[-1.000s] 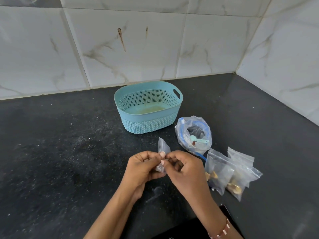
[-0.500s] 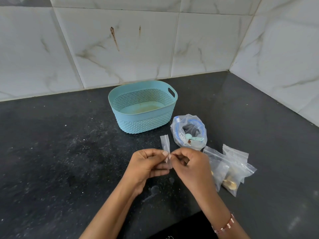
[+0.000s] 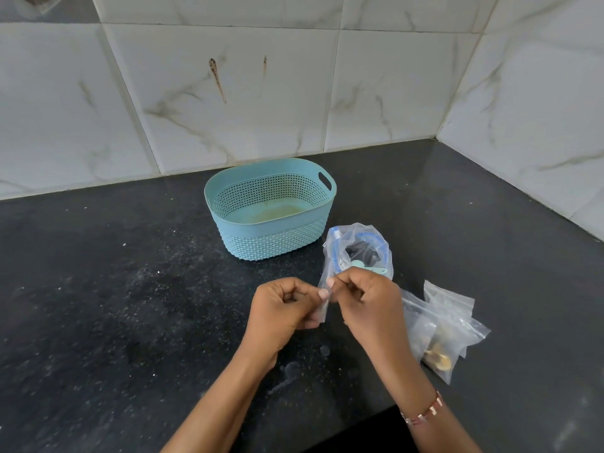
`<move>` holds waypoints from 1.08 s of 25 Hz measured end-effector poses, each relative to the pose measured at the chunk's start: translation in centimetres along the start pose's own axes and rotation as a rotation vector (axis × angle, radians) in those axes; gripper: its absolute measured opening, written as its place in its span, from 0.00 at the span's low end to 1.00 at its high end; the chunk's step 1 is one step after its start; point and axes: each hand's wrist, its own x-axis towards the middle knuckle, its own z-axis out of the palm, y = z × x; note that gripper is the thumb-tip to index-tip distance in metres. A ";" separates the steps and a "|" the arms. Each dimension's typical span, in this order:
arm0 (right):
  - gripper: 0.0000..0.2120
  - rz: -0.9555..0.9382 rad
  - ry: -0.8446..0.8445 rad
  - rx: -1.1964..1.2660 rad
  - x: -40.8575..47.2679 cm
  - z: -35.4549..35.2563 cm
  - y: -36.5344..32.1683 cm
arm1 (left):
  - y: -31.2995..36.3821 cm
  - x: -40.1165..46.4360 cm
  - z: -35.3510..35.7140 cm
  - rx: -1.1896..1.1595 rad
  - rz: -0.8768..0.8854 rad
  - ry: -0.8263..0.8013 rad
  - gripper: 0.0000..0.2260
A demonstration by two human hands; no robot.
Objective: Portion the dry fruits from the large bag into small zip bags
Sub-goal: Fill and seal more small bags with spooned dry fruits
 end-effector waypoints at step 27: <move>0.06 -0.044 -0.024 -0.233 2.4 1.9 -0.3 | -0.1 3.3 -1.5 0.770 0.327 0.149 0.11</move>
